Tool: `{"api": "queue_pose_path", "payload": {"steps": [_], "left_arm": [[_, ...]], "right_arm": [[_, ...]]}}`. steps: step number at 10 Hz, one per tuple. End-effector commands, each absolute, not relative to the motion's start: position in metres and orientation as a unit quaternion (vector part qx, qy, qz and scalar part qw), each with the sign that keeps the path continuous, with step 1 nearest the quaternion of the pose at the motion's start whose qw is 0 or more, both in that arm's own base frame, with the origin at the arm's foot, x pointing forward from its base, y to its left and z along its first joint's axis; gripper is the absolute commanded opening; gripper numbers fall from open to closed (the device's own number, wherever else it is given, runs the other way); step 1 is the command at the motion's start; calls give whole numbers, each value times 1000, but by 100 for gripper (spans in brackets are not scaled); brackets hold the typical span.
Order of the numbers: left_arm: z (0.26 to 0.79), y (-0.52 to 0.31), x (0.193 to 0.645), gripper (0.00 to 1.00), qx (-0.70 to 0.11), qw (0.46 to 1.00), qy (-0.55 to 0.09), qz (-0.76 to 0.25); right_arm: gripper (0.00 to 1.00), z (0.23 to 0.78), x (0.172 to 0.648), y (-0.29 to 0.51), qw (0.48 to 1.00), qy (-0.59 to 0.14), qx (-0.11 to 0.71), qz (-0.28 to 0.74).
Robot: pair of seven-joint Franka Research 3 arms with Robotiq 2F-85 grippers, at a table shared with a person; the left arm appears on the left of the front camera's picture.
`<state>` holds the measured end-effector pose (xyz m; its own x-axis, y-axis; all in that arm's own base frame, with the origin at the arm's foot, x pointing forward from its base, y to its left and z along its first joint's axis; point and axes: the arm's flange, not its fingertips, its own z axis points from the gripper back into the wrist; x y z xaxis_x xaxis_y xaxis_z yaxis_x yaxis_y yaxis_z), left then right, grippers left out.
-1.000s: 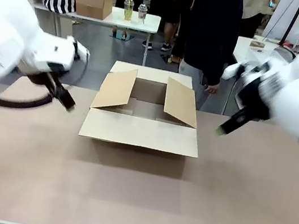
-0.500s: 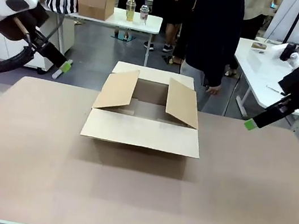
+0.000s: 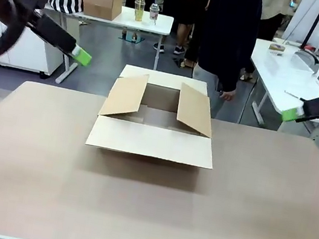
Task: Pack the gift set into the box.
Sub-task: Place both hands on the side flaps of the Package Box and spread them outward.
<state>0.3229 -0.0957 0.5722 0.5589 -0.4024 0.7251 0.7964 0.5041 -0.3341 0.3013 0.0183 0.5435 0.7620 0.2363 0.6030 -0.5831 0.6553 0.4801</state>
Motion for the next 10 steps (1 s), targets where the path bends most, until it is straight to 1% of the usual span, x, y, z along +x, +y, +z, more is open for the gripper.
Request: {"api": "queue_pose_path", "payload": {"steps": [1, 3, 4, 5, 6, 10], "left_arm": [[560, -64, 340, 100, -467, 816, -199, -276], [546, -66, 340, 100, -478, 819, -194, -252], [543, -66, 342, 100, -469, 830, -190, -236], [544, -68, 347, 100, -435, 864, -180, -177], [540, -55, 340, 100, -491, 813, -193, -247], [540, -55, 340, 100, -491, 813, -193, -247]], "right_arm": [[100, 539, 304, -25, 774, -226, 591, 11], [100, 525, 308, -33, 760, -235, 606, 10], [100, 519, 312, -33, 773, -230, 591, -9], [100, 514, 315, -23, 815, -245, 524, -24], [100, 532, 310, -52, 780, -226, 582, 39], [100, 532, 310, -52, 780, -226, 582, 39]]}}
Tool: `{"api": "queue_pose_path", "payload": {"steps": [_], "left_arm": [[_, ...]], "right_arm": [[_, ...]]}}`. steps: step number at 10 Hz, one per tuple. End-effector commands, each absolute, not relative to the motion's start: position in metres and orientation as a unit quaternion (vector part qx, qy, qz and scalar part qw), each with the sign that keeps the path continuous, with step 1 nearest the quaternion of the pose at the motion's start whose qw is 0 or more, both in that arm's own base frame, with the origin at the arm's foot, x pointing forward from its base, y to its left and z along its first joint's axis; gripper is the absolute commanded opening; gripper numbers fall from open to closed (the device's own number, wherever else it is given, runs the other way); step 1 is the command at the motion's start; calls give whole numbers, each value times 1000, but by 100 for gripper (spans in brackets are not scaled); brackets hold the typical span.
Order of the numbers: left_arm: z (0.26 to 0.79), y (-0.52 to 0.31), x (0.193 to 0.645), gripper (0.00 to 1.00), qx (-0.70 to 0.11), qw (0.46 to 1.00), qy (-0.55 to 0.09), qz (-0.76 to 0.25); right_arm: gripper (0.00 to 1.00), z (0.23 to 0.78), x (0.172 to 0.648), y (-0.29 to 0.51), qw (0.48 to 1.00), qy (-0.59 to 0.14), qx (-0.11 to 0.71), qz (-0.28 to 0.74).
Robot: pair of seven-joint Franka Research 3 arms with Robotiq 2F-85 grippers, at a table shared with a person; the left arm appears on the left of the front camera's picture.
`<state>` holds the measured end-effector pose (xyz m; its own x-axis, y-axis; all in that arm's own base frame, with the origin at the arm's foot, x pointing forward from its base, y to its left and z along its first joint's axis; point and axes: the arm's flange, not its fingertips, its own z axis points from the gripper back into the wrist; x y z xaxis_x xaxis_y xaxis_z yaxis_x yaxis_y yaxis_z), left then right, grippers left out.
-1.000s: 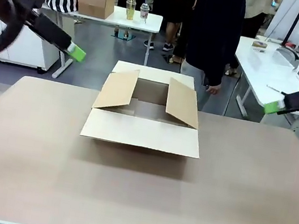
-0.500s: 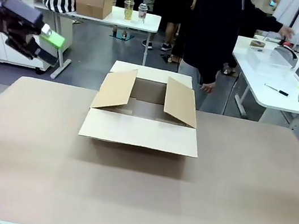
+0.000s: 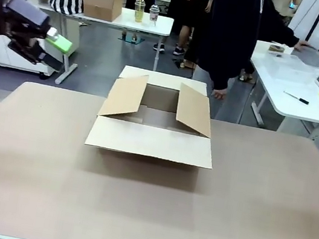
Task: Pack the gift set into the box.
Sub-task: Place both hands on the side flaps of the Package Box and spread them outward.
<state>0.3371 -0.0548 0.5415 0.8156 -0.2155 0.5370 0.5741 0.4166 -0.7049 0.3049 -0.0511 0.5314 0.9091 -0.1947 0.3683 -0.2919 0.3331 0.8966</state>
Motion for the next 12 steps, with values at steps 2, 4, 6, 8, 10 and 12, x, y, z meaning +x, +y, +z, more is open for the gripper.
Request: {"api": "queue_pose_path", "payload": {"steps": [2, 4, 6, 8, 10, 12], "left_arm": [[540, -55, 340, 100, -491, 813, -193, -247], [540, -55, 340, 100, -491, 813, -193, -247], [540, -55, 340, 100, -491, 813, -193, -247], [540, -55, 340, 100, -491, 813, -193, -247], [540, -55, 340, 100, -491, 813, -193, -247], [552, -72, 346, 100, -390, 876, -190, -209]], "right_arm": [[100, 532, 310, -52, 780, -226, 582, 39], [100, 532, 310, -52, 780, -226, 582, 39], [100, 532, 310, -52, 780, -226, 582, 39], [100, 532, 310, -52, 780, -226, 582, 39], [100, 532, 310, -52, 780, -226, 582, 39], [100, 532, 310, -52, 780, -226, 582, 39]]}}
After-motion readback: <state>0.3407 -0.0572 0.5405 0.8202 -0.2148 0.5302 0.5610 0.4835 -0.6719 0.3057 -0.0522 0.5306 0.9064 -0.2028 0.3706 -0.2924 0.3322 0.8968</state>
